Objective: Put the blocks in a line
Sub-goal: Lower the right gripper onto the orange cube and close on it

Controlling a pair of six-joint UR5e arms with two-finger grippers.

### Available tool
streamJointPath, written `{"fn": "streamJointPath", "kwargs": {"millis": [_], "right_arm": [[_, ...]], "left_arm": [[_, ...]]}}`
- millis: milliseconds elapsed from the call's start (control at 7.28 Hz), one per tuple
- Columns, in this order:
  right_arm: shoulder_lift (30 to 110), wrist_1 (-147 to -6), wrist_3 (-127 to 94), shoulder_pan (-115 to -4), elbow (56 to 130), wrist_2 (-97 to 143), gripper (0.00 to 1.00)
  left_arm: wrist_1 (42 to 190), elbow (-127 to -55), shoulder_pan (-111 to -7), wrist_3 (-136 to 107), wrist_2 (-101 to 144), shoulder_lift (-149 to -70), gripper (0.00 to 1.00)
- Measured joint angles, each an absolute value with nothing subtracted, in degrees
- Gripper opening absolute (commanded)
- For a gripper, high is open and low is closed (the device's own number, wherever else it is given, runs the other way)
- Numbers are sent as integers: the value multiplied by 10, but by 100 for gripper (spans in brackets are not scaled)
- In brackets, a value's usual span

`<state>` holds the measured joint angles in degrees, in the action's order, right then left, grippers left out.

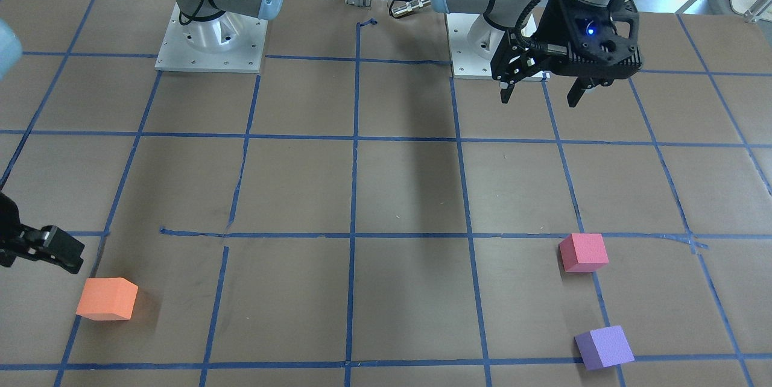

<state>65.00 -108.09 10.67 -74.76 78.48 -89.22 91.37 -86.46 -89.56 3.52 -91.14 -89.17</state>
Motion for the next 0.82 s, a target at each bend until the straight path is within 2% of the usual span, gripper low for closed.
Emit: {"fn": "streamJointPath", "kwargs": {"millis": [412, 824], "right_arm": [[568, -1137, 170, -746, 787, -902, 100], [533, -1165, 191, -746, 792, -898, 96]], "left_arm": [[913, -868, -896, 35, -911, -890, 100], [913, -868, -896, 35, -911, -890, 100]]}}
